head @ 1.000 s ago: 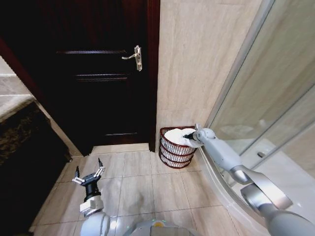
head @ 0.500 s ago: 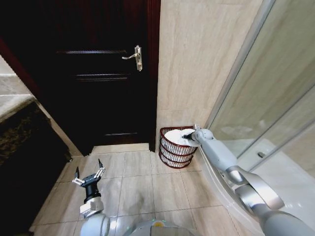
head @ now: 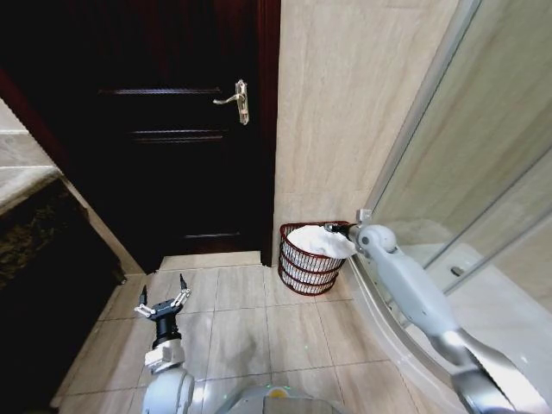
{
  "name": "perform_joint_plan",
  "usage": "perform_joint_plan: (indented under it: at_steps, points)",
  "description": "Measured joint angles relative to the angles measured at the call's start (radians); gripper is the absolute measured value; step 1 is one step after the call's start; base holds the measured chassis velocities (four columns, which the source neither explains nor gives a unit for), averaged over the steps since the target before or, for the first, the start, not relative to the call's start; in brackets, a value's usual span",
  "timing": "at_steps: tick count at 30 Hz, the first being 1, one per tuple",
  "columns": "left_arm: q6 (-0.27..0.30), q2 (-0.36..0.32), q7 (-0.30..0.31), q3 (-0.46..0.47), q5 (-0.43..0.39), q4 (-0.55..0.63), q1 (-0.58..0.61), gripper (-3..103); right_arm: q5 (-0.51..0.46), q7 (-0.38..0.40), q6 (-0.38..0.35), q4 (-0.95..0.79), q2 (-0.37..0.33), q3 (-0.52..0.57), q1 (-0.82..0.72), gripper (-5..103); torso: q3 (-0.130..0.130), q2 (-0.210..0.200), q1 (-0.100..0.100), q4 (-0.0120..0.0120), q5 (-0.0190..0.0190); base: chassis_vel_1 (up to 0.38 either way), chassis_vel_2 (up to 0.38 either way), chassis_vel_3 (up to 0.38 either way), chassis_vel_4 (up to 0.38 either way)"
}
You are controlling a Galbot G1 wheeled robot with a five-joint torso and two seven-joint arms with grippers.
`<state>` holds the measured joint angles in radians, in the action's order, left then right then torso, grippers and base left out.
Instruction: Discard the used towel into the hamper.
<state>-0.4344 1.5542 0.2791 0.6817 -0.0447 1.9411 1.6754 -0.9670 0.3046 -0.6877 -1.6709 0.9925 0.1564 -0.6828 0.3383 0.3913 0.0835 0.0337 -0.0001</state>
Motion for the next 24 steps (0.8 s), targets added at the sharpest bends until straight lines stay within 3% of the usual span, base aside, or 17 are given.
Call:
perform_joint_plan:
  at_steps: [2,3,6,7,9,11,17,20,22,24]
  points:
    - [-0.001,-0.004,-0.007,0.0,-0.005,-0.003,-0.002,100,0.074,-0.022,0.084,-0.035,0.012,-0.004,-0.071,91,0.0,0.0,0.0,0.0001,0.0001,0.0,0.0,0.0,0.0]
    - [-0.001,-0.004,-0.007,0.0,-0.005,-0.003,-0.002,100,0.074,-0.022,0.084,-0.035,0.012,-0.004,-0.071,91,0.0,0.0,0.0,0.0001,0.0001,0.0,0.0,0.0,0.0]
    - [-0.002,-0.009,-0.019,0.001,-0.018,-0.005,-0.007,100,0.283,-0.026,0.294,-0.033,0.058,-0.04,-0.168,100,0.0,0.0,0.0,0.0006,0.0007,0.0,0.0,0.0,0.0]
    - [-0.002,-0.009,-0.019,0.001,-0.018,-0.005,-0.007,100,0.283,-0.026,0.294,-0.033,0.058,-0.04,-0.168,100,0.0,0.0,0.0,0.0006,0.0007,0.0,0.0,0.0,0.0]
    - [-0.003,-0.013,-0.023,0.003,-0.021,-0.01,-0.008,100,0.424,-0.065,0.428,-0.024,0.074,-0.05,-0.23,100,0.0,0.0,0.0,0.0006,0.0,0.0,0.0,0.0,0.0]
    - [-0.004,-0.018,-0.025,0.003,-0.023,-0.012,-0.007,100,0.503,-0.113,0.534,-0.025,0.082,-0.054,-0.28,100,0.0,0.0,0.0,0.0002,0.0002,0.0,0.0,0.0,0.0]
    - [-0.007,-0.017,-0.037,0.003,-0.032,-0.012,-0.004,100,0.521,-0.11,0.557,-0.048,0.096,-0.051,-0.318,100,0.0,0.0,0.0,0.0002,0.0001,0.0,0.0,0.0,0.0]
    - [-0.008,-0.02,-0.039,0.004,-0.041,-0.012,-0.005,100,0.522,-0.047,0.511,-0.068,0.1,-0.038,-0.327,100,0.0,0.0,0.0,0.0005,0.0,0.0,0.0,0.0,0.0]
    - [-0.008,-0.03,-0.042,0.006,-0.048,-0.019,-0.006,100,0.509,0.073,0.437,-0.119,0.107,0.002,-0.363,100,0.0,0.0,0.0,0.0002,0.0001,0.0,0.0,0.0,0.0]
    - [-0.007,-0.035,-0.042,0.008,-0.048,-0.024,-0.006,100,0.505,0.092,0.426,-0.131,0.11,0.021,-0.378,100,0.0,0.0,0.0,0.0003,-0.0001,0.0,0.0,0.0,0.0]
